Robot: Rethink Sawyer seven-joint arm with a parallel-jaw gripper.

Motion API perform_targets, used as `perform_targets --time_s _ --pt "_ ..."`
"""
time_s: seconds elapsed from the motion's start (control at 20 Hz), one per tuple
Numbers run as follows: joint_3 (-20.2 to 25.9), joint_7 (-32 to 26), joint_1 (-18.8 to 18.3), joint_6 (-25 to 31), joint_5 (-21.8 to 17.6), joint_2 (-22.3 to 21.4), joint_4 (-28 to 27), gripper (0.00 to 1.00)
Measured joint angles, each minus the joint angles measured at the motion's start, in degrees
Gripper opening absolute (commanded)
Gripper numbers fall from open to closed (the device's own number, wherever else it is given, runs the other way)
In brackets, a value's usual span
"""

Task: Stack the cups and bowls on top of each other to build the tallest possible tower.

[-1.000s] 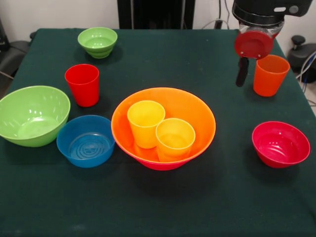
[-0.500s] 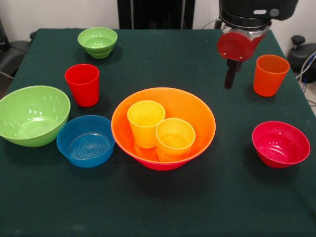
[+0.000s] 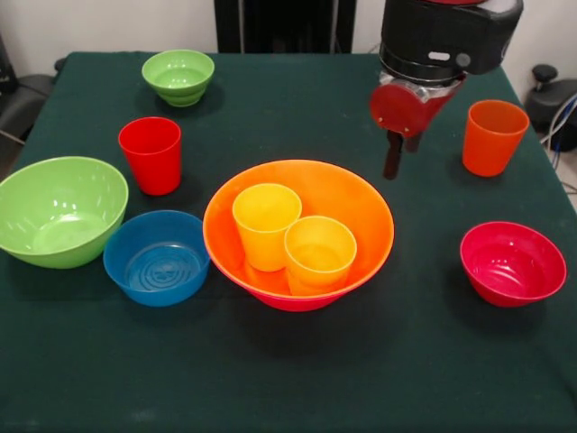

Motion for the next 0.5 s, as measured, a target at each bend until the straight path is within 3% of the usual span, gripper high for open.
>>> perform_targets --time_s 0.5 --pt "-1.22 1.16 7.18 -0.14 1.45 -0.68 4.67 1.0"
